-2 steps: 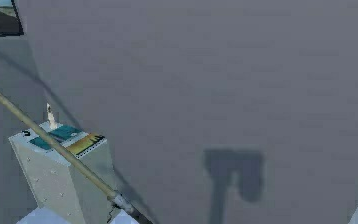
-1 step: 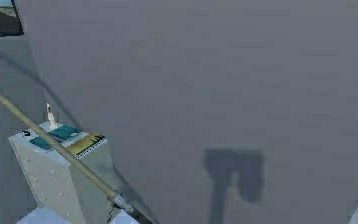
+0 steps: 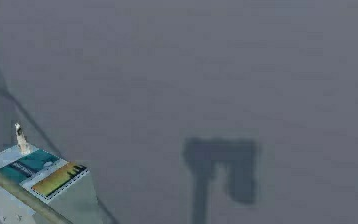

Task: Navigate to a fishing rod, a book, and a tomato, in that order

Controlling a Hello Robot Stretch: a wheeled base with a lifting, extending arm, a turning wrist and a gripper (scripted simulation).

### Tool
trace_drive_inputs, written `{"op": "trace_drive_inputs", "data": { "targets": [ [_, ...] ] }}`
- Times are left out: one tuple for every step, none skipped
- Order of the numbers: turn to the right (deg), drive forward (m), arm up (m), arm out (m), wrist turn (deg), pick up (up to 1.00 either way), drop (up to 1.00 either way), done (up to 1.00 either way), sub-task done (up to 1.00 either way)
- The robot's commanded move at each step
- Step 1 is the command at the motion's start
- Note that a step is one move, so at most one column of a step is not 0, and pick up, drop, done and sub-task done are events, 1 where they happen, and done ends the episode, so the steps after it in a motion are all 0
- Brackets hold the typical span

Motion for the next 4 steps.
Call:
{"op": "trace_drive_inputs", "data": {
  "targets": [
    [-33.0,0.0,0.0,0.0,0.0,0.0,0.0,0.0,0.0],
    [0.0,0.0,0.0,0.0,0.0,0.0,0.0,0.0,1.0],
    [-45.0,0.0,0.0,0.0,0.0,0.0,0.0,0.0,0.0],
    [-45.0,0.0,0.0,0.0,0.0,0.0,0.0,0.0,0.0]
  ]
}}
